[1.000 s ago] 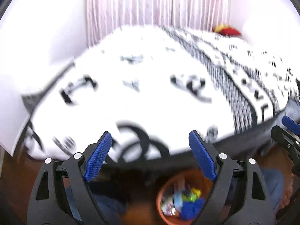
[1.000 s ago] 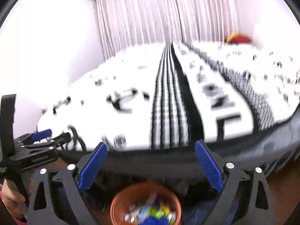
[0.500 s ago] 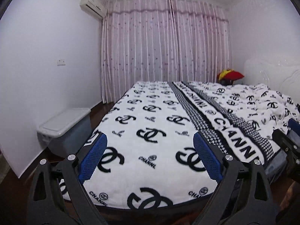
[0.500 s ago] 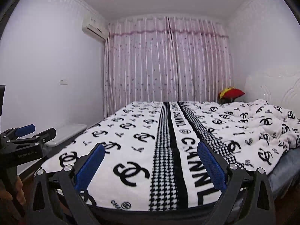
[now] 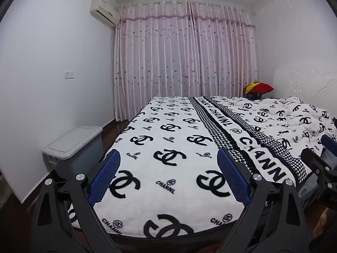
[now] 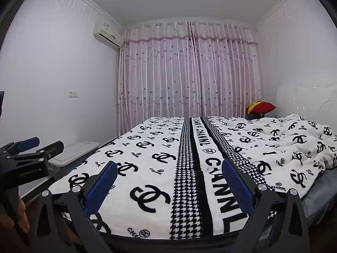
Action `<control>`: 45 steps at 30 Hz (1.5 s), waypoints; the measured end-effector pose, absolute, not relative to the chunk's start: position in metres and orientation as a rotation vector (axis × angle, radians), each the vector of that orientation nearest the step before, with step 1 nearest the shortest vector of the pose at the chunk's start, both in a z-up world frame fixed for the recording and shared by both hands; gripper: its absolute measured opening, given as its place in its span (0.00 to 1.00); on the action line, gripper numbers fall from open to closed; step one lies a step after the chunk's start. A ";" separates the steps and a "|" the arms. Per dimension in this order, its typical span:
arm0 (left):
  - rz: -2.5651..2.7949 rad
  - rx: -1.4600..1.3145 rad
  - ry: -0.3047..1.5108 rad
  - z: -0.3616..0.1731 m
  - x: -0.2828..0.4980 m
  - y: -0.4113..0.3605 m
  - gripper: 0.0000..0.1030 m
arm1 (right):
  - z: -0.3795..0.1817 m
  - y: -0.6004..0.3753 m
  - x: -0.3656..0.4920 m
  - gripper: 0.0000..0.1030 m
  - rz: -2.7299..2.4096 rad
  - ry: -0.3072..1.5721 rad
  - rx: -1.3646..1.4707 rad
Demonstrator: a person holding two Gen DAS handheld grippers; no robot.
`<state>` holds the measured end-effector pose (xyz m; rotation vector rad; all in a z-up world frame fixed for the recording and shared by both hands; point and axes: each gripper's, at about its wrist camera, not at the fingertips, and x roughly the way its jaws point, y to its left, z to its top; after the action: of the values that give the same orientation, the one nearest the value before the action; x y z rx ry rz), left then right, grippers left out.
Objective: Collect trash
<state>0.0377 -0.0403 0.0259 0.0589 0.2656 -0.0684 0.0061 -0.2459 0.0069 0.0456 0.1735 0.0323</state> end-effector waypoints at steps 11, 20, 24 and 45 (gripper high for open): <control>-0.067 0.055 0.265 0.027 0.036 -0.041 0.88 | 0.006 -0.245 0.006 0.95 0.022 0.179 0.037; -0.061 0.055 0.266 0.029 0.034 -0.043 0.88 | 0.002 -0.249 0.005 0.95 0.019 0.184 0.045; -0.059 0.055 0.264 0.029 0.033 -0.043 0.88 | 0.002 -0.250 0.005 0.95 0.019 0.183 0.044; -0.062 0.038 0.250 0.035 0.029 -0.039 0.88 | 0.000 -0.250 0.006 0.95 0.017 0.184 0.049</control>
<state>0.0287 -0.0392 0.0347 0.0378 0.2503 -0.0616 0.0056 -0.2496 0.0003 0.0495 0.1836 0.0170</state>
